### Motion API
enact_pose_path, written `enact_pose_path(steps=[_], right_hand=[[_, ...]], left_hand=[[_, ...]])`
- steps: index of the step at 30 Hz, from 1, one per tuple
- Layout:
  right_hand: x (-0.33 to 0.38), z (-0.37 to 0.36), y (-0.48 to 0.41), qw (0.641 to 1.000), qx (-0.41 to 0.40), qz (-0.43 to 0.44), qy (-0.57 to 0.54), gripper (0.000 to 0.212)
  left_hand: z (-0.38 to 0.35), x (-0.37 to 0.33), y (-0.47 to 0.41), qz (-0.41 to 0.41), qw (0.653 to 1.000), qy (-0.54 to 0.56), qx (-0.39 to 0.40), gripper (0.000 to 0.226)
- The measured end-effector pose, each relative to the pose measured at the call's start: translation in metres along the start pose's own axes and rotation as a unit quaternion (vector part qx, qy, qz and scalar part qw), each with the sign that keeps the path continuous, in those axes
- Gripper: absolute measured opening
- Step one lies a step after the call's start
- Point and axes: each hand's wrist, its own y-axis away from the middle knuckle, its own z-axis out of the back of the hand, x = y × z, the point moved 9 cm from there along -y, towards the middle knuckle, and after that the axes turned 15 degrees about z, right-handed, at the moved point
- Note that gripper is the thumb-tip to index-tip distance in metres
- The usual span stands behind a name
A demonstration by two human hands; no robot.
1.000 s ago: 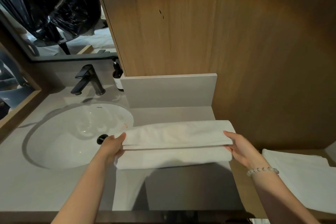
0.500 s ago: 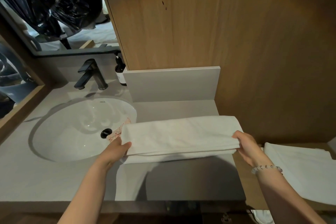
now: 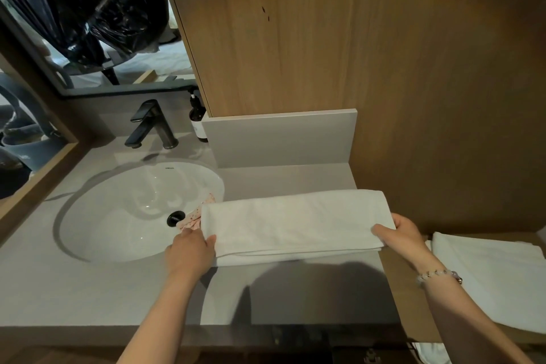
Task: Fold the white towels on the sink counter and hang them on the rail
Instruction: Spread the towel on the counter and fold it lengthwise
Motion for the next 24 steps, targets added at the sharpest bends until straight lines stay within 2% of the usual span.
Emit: enact_pose_path(steps=[2, 6, 13, 15, 17, 19, 21, 22, 24], right_hand=[[0.0, 0.0, 0.001, 1.0, -0.007, 0.009, 0.006, 0.01], [0.001, -0.001, 0.003, 0.999, -0.025, 0.029, 0.015, 0.011], [-0.019, 0.002, 0.0, 0.997, -0.067, 0.01, 0.045, 0.017], [-0.017, 0.003, 0.001, 0.995, -0.077, -0.01, 0.062, 0.025], [-0.003, 0.013, 0.003, 0.982, -0.123, -0.009, 0.143, 0.047], [0.028, 0.016, 0.01, 0.953, -0.175, 0.039, 0.246, 0.065], [0.065, -0.007, 0.012, 0.929, -0.164, 0.13, 0.306, 0.064], [0.08, -0.029, 0.008, 0.916, -0.122, 0.179, 0.339, 0.061], [0.1, -0.083, 0.001, 0.878, 0.002, 0.265, 0.398, 0.06]], left_hand=[[0.003, 0.008, -0.002, 0.016, 1.0, -0.017, -0.014, 0.046], [0.002, 0.017, -0.006, 0.042, 0.998, 0.04, -0.022, 0.044], [-0.014, 0.012, -0.008, 0.039, 0.994, 0.098, 0.014, 0.038], [-0.014, 0.009, -0.006, 0.038, 0.997, 0.059, 0.01, 0.042], [-0.006, 0.007, -0.004, 0.047, 0.999, 0.025, -0.011, 0.046], [0.016, 0.001, 0.0, 0.051, 0.996, 0.012, -0.072, 0.051], [0.036, -0.023, 0.008, -0.004, 0.989, 0.029, -0.146, 0.057], [0.039, -0.041, 0.012, -0.051, 0.986, 0.036, -0.155, 0.06], [0.029, -0.081, 0.023, -0.147, 0.981, 0.022, -0.123, 0.063]])
